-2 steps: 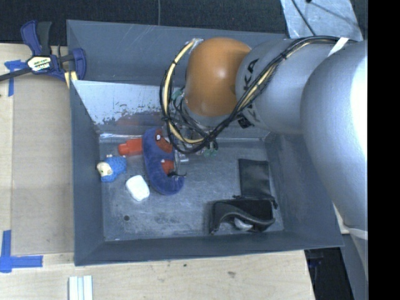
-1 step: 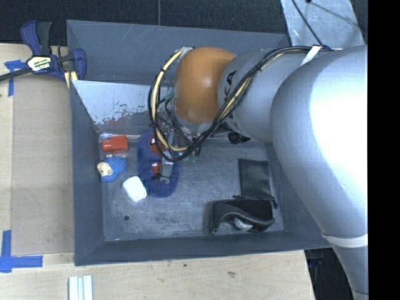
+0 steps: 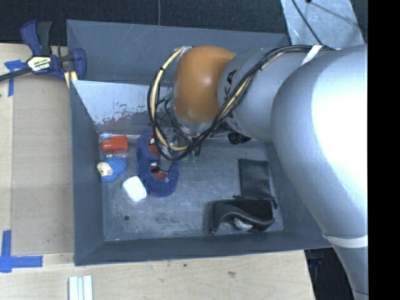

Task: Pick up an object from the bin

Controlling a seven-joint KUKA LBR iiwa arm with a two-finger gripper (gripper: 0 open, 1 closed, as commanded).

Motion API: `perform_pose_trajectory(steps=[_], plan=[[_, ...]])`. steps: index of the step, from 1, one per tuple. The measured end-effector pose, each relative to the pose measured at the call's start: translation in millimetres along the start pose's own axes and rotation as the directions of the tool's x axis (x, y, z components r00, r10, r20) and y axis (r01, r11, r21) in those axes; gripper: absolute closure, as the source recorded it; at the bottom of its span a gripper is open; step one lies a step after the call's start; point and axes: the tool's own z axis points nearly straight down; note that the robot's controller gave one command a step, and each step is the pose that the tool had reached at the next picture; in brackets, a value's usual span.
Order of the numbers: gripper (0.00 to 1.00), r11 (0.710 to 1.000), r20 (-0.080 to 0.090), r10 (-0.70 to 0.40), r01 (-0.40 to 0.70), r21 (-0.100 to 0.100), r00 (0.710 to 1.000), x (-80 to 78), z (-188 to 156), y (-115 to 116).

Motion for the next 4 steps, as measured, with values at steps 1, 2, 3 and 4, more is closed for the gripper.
perform_pose_trajectory(steps=[1,2,3,4], plan=[[0.0,1.0,0.016,0.002,-0.001,-0.002,1.0,-1.6,4.2,-1.5],[1.0,1.0,-0.003,0.0,0.0,0.001,1.0,0.6,0.7,0.0],[1.0,1.0,0.023,-0.012,0.012,-0.002,1.0,-3.7,-117.6,-17.0],[1.0,0.981,0.023,-0.196,0.196,0.0,0.98,19.6,-249.2,25.4]])
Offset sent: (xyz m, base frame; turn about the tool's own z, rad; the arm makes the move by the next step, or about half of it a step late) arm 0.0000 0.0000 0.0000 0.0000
